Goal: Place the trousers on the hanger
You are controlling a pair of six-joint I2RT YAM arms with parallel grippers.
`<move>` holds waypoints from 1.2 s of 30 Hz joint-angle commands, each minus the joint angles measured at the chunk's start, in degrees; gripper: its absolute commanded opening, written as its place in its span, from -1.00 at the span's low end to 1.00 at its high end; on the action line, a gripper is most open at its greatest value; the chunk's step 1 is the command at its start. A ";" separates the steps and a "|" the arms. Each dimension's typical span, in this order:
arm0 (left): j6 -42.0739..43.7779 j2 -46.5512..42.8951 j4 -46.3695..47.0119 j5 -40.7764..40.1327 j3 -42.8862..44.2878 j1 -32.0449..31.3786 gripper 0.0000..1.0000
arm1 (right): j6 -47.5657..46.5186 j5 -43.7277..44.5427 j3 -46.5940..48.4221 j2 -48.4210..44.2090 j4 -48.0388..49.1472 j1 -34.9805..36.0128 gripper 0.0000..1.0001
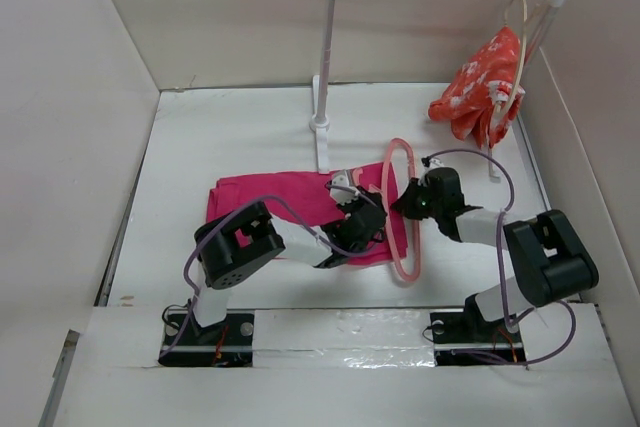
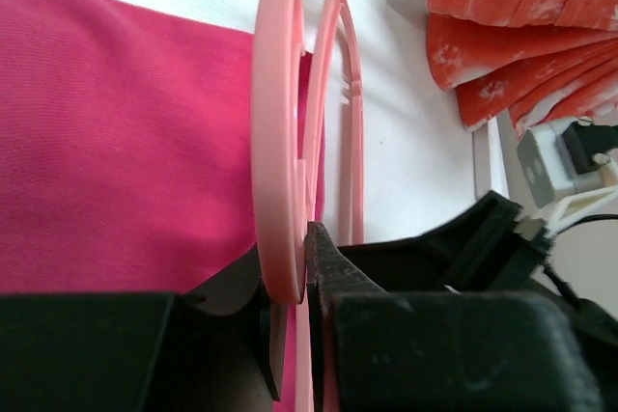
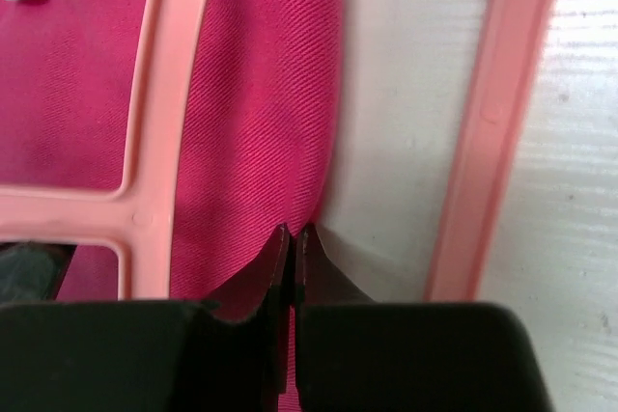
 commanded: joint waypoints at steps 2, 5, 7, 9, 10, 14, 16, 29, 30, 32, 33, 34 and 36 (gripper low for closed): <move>7.29 -4.74 7.54 -0.83 -6.55 0.54 -1.00 | 0.40 -3.55 -3.95 -4.90 4.70 -2.07 -1.00; 10.62 -7.72 7.46 -1.62 -9.37 0.54 -1.00 | 0.49 -3.12 -4.93 -14.56 -0.46 -4.97 -1.00; 12.04 -9.49 5.80 -2.58 -11.46 0.54 -1.00 | -0.48 -1.01 -5.28 -22.39 -4.25 -6.98 -1.00; 14.14 -12.30 6.57 -2.50 -14.97 0.54 -1.00 | -1.70 -0.74 -5.20 -28.96 -11.09 -10.31 -1.00; 14.59 -13.27 6.84 -2.41 -16.04 0.54 -1.00 | -1.80 -0.83 -5.37 -31.09 -11.12 -10.33 -1.00; 16.35 -17.48 5.62 -2.41 -19.12 -0.24 -1.00 | -1.01 -1.36 -6.51 -40.06 -15.07 -15.69 -1.00; 17.83 -18.54 3.43 -2.59 -19.65 -0.95 -1.00 | -0.66 -1.62 -5.73 -42.09 -16.39 -18.85 -1.00; 28.81 -24.44 -2.04 -8.47 -19.65 -1.48 -1.00 | -1.10 -7.07 -5.90 -37.71 -15.35 -30.02 -1.00; 31.88 -24.26 -1.42 -8.82 -19.39 -1.48 -1.00 | -1.36 -7.59 -5.20 -37.01 -15.69 -30.02 -1.00; 33.04 -23.91 -3.96 -9.27 -17.55 -1.48 -1.00 | -1.36 -8.12 -4.58 -35.34 -16.40 -30.55 -1.00; 34.70 -24.00 -4.05 -9.09 -17.37 -1.48 -1.00 | -0.66 -8.39 -4.58 -34.98 -15.70 -31.16 -1.00; 35.50 -24.17 -3.36 -7.35 -17.54 -1.48 -1.00 | -0.31 -9.08 -4.93 -34.46 -15.00 -31.17 -1.00; 37.87 -25.22 -0.73 -4.88 -18.33 -1.48 -1.00 | -0.31 -9.97 -5.19 -33.67 -13.59 -31.17 -1.00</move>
